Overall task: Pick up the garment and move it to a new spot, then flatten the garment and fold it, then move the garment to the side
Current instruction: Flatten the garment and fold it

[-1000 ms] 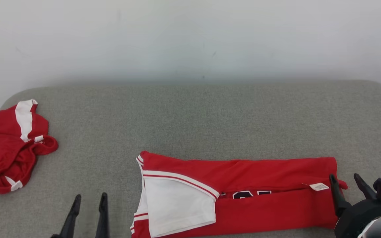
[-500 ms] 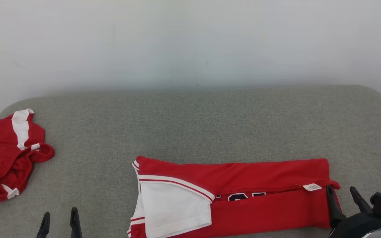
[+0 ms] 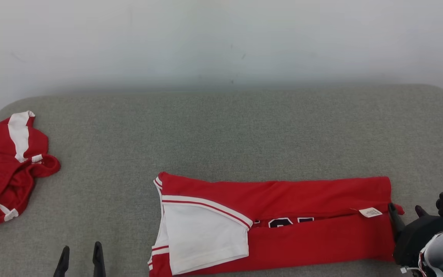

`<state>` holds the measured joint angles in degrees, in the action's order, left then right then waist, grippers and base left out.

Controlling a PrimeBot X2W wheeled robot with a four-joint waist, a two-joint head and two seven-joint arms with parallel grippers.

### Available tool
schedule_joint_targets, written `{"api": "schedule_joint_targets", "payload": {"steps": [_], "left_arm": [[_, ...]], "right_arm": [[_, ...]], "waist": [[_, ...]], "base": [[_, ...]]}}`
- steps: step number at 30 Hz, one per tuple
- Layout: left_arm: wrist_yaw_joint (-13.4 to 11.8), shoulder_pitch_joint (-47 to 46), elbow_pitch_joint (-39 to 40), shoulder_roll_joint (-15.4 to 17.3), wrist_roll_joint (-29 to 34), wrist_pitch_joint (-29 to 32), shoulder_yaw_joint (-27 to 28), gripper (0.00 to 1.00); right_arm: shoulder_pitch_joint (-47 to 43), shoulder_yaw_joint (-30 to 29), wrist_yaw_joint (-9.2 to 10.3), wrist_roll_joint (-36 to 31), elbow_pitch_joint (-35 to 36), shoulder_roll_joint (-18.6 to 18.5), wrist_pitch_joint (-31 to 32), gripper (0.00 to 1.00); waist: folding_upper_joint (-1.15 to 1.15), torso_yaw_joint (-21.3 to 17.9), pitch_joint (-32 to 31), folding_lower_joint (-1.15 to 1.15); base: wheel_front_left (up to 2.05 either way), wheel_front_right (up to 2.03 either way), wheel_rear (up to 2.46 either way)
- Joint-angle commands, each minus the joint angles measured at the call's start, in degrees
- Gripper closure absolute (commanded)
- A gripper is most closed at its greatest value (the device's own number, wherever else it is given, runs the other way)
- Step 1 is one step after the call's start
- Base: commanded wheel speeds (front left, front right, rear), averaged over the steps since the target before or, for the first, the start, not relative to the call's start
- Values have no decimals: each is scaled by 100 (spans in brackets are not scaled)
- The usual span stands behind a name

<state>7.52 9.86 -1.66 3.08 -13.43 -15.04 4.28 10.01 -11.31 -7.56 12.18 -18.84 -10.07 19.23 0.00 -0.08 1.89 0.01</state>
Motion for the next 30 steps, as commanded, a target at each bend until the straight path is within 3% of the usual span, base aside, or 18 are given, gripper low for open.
{"api": "schedule_joint_targets", "payload": {"steps": [1,9,30], "left_arm": [[-7,-79,-21,3,50,-18,-15,0],[-7,-221,-113,59,68,-18,-55,0],[-9,-426,-165,153,3,-18,-175,0]], "right_arm": [[115,-13,14,-19,-42,-53,86,0],[519,-218,14,-221,-420,-124,745,0],[746,-592,13,-579,-888,109,1070,0]], "waist": [[0,57,128,-1],[0,200,402,-1],[0,377,783,-1]], "base": [[0,0,0],[0,0,0],[0,0,0]]}}
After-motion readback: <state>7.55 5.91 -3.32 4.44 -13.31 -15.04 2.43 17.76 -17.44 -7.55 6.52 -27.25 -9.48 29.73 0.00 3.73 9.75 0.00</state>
